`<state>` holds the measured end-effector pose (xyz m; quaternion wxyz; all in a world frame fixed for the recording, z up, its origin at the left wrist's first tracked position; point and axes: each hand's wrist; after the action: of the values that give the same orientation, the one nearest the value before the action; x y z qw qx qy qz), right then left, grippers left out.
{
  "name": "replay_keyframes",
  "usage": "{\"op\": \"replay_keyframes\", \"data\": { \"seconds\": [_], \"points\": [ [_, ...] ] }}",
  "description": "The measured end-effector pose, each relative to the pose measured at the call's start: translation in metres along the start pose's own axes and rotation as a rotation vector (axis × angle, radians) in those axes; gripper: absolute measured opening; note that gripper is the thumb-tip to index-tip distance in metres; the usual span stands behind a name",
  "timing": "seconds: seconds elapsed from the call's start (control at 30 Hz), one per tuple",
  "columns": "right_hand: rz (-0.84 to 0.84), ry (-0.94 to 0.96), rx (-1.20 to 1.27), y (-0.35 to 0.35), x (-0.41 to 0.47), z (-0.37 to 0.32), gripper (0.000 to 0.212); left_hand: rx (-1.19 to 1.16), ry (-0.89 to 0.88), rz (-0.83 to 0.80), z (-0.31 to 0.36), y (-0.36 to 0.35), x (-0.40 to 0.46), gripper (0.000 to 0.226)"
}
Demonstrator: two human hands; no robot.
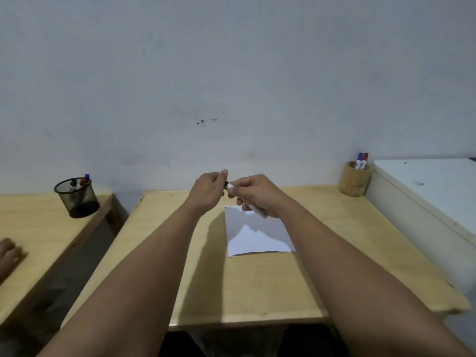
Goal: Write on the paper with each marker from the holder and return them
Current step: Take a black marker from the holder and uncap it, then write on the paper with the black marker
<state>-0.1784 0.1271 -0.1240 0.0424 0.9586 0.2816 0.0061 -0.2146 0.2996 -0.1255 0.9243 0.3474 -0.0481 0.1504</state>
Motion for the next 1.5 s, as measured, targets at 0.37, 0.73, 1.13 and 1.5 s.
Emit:
{"op": "replay_keyframes", "data": {
  "seconds": [0.37,0.73,1.13,1.5],
  "points": [
    [0.073,0.121,-0.263,0.001,0.007,0.014,0.017,0.327,-0.002,0.050,-0.008,-0.012,0.012,0.058],
    [0.296,0.303,-0.665,0.048,0.018,0.063,0.016,0.546,0.066,0.211,-0.062,-0.015,0.044,0.057],
    [0.380,-0.134,0.957,0.055,0.032,0.048,0.034,1.045,-0.226,-0.062,-0.107,-0.047,0.023,0.044],
    [0.465,-0.180,0.602,0.040,0.038,0.059,0.037,0.764,-0.148,0.147,-0.083,-0.034,-0.014,0.060]
  ]
}}
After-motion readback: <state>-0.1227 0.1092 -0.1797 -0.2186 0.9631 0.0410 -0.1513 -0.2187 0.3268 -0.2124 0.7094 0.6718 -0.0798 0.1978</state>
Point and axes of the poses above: each hand's wrist, its own x-axis towards the middle knuckle, its own y-axis out of the back of the hand, z = x × y, and after that the axes turned 8 degrees about x, right-handed
